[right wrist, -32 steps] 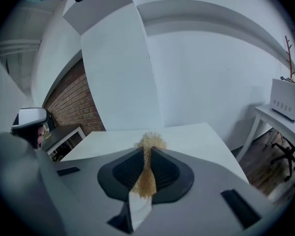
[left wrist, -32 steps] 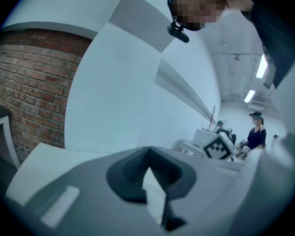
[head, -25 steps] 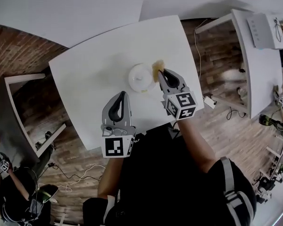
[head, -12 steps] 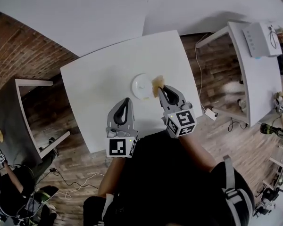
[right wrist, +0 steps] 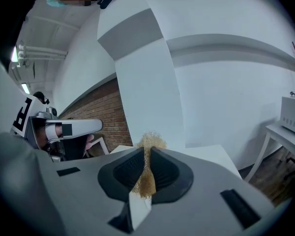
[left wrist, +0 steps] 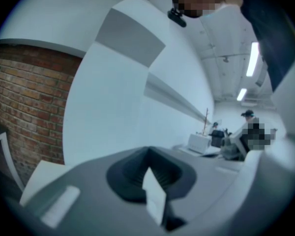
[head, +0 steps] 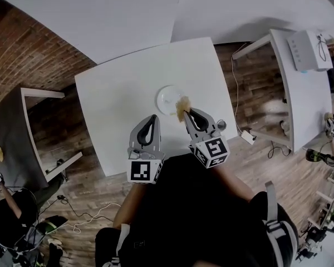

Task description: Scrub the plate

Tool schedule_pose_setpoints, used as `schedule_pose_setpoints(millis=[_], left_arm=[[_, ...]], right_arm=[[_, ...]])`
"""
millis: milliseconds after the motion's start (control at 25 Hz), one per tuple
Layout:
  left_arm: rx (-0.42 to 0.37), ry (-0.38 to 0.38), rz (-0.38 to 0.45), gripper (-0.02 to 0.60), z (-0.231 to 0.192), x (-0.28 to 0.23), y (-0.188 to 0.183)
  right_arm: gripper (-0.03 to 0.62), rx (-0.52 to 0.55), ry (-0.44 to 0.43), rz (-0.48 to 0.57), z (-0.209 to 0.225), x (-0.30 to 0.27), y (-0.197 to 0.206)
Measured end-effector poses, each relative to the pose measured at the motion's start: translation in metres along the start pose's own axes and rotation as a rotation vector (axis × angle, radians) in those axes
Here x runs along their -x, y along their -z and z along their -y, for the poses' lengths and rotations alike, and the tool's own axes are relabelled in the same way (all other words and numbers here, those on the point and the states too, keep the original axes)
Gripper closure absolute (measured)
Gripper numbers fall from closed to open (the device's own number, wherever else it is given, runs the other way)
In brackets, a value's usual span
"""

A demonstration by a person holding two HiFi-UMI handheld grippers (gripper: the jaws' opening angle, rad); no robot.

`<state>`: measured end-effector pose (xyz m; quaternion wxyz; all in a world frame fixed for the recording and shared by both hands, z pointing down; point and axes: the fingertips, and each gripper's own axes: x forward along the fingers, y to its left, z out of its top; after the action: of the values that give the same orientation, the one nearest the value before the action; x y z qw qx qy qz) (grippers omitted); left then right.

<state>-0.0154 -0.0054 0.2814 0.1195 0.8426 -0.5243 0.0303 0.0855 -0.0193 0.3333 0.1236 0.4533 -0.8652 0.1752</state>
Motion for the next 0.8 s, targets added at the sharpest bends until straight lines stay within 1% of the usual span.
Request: schedule_pose_setpoints(millis=[240, 800], left_arm=[[-0.007, -0.005, -0.001, 0.581, -0.005, 0.001, -0.001], [-0.005, -0.009, -0.003, 0.580, -0.007, -0.004, 0.000]], right_arm=[[0.557, 0.011, -0.017, 0.001, -0.007, -0.002, -0.002], [0.557, 0.019, -0.035, -0.009, -0.006, -0.010, -0.004]])
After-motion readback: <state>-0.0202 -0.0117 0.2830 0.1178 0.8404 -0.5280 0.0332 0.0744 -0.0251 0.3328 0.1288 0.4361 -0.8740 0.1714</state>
